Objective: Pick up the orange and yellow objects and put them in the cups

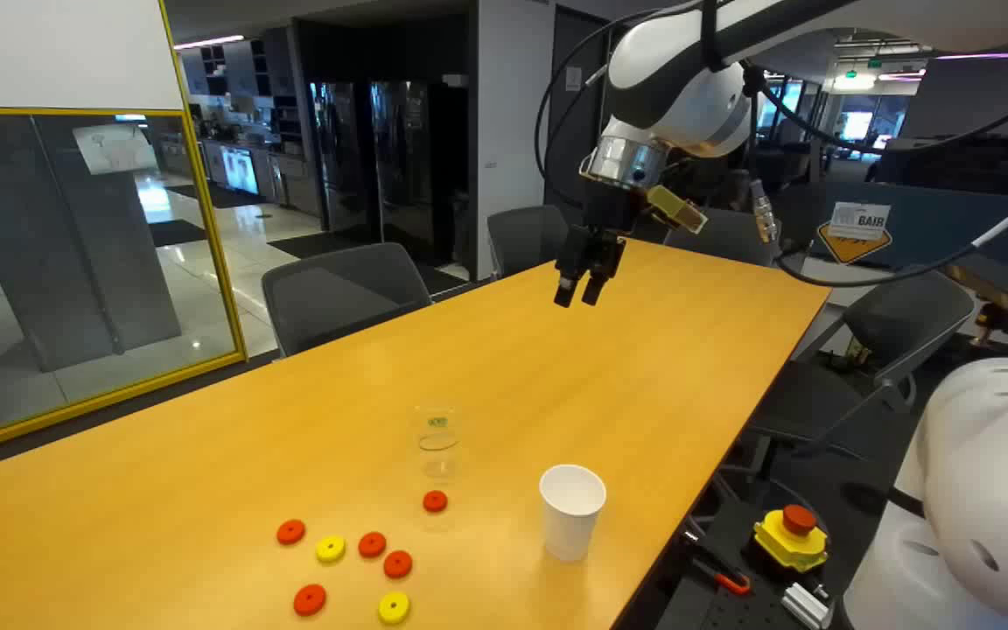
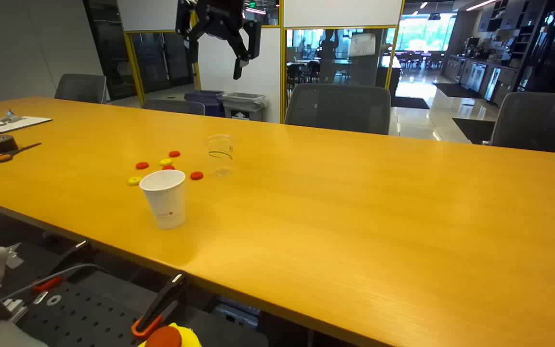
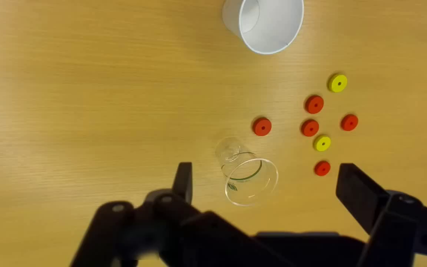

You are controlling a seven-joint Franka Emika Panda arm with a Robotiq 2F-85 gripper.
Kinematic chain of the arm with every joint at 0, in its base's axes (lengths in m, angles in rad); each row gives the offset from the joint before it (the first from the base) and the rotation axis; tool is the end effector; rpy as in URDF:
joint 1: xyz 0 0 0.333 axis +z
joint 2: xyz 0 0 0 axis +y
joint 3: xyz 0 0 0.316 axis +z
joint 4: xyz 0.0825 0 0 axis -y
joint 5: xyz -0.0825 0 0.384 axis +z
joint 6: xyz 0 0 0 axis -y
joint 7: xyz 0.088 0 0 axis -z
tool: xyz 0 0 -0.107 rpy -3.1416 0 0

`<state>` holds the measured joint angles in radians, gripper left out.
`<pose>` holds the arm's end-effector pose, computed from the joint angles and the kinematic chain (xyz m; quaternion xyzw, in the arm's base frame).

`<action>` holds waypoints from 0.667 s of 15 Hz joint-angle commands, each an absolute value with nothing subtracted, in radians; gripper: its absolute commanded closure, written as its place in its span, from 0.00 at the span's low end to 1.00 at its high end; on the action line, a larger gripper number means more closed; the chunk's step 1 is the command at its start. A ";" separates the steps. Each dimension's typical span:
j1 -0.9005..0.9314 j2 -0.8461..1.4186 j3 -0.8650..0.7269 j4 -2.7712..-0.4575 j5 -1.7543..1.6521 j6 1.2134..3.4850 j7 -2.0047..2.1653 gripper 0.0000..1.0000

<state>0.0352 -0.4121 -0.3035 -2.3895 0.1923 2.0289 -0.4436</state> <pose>0.4164 -0.1096 0.4712 -0.9875 -0.0566 -0.0632 0.1328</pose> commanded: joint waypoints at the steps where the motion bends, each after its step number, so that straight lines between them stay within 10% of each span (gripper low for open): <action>1: 0.005 -0.408 -0.276 -2.384 0.205 2.025 -0.454 0.00; 10: 0.008 -0.404 -0.205 -2.433 0.198 2.113 -0.376 0.00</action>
